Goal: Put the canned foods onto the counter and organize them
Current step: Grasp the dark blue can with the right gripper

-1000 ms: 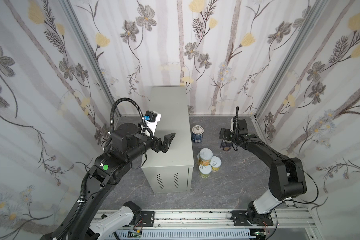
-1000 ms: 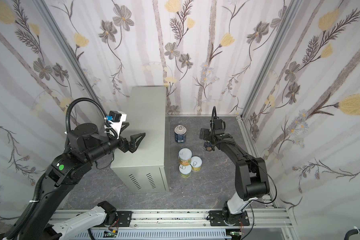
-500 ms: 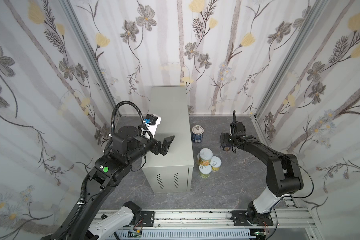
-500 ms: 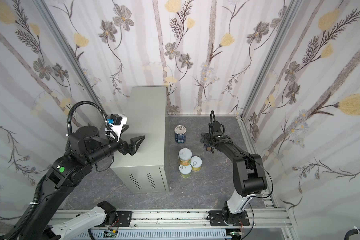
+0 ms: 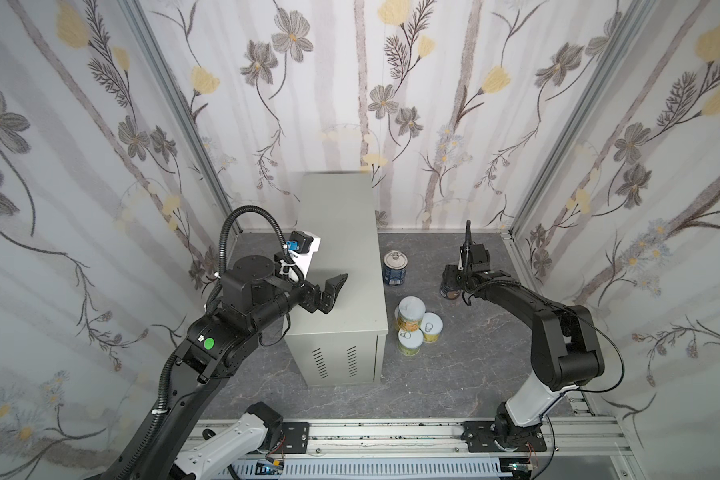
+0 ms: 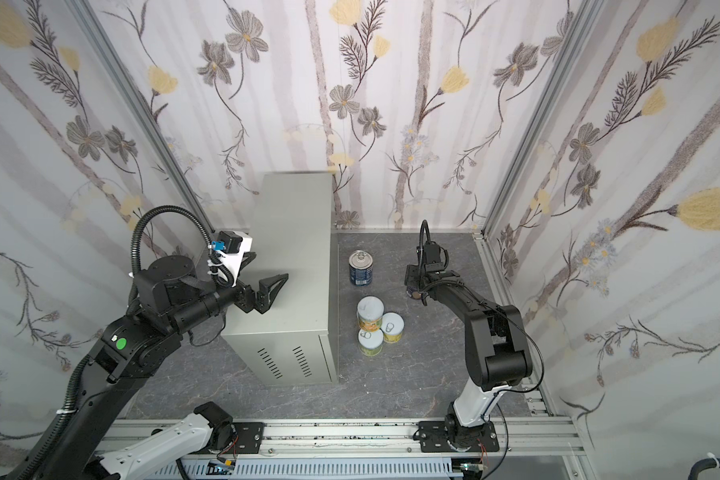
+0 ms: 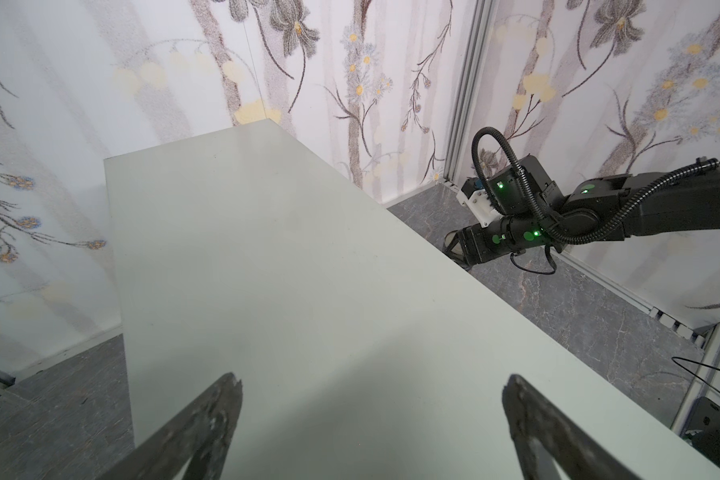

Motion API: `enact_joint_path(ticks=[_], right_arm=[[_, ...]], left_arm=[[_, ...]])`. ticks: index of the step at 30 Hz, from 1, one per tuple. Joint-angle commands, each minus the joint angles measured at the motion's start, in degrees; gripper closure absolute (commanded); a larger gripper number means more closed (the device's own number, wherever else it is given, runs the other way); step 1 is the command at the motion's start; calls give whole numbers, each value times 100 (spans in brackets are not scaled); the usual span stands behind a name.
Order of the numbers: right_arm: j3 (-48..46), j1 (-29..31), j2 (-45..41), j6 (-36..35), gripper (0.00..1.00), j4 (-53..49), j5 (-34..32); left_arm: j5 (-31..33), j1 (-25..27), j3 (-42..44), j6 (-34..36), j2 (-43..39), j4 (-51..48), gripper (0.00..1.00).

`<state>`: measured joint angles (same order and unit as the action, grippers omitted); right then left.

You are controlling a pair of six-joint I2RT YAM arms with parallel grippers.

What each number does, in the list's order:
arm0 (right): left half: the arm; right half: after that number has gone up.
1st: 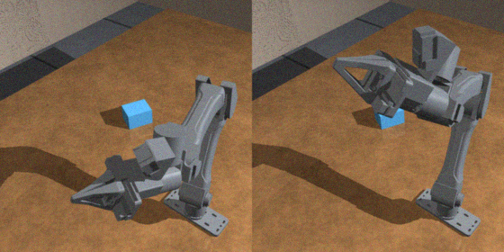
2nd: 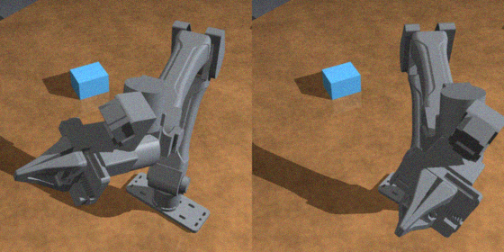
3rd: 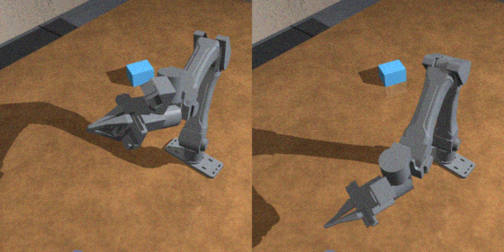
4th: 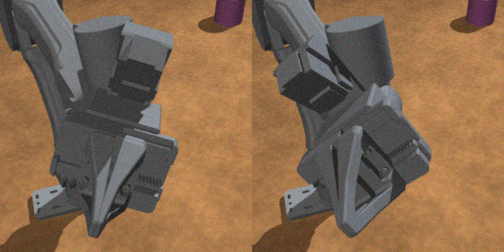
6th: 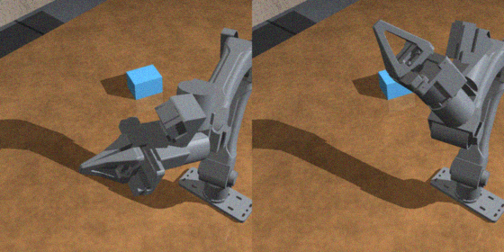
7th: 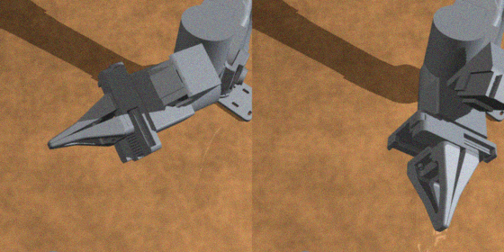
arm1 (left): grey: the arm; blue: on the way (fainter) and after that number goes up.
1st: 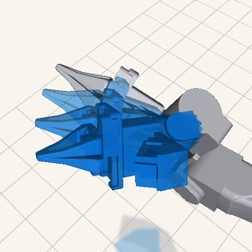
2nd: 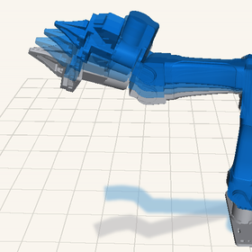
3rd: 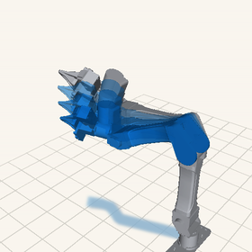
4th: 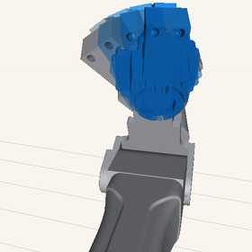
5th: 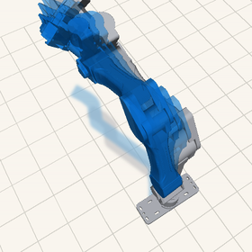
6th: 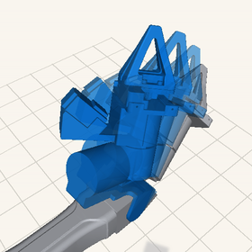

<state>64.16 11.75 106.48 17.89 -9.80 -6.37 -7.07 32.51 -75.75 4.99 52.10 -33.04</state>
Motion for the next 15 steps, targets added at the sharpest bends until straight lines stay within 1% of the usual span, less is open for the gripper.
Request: enact_joint_path(ticks=[1,9,15], right_arm=[[-13,13,-91,-211,40,68,-36],[-27,21,-664,-643,43,119,119],[80,21,-1047,-869,45,-47,302]], left_arm=[[56,-3,7,86,-28,81,0],[-12,-8,33,56,-58,116,0],[-49,-12,25,21,-77,147,0]])
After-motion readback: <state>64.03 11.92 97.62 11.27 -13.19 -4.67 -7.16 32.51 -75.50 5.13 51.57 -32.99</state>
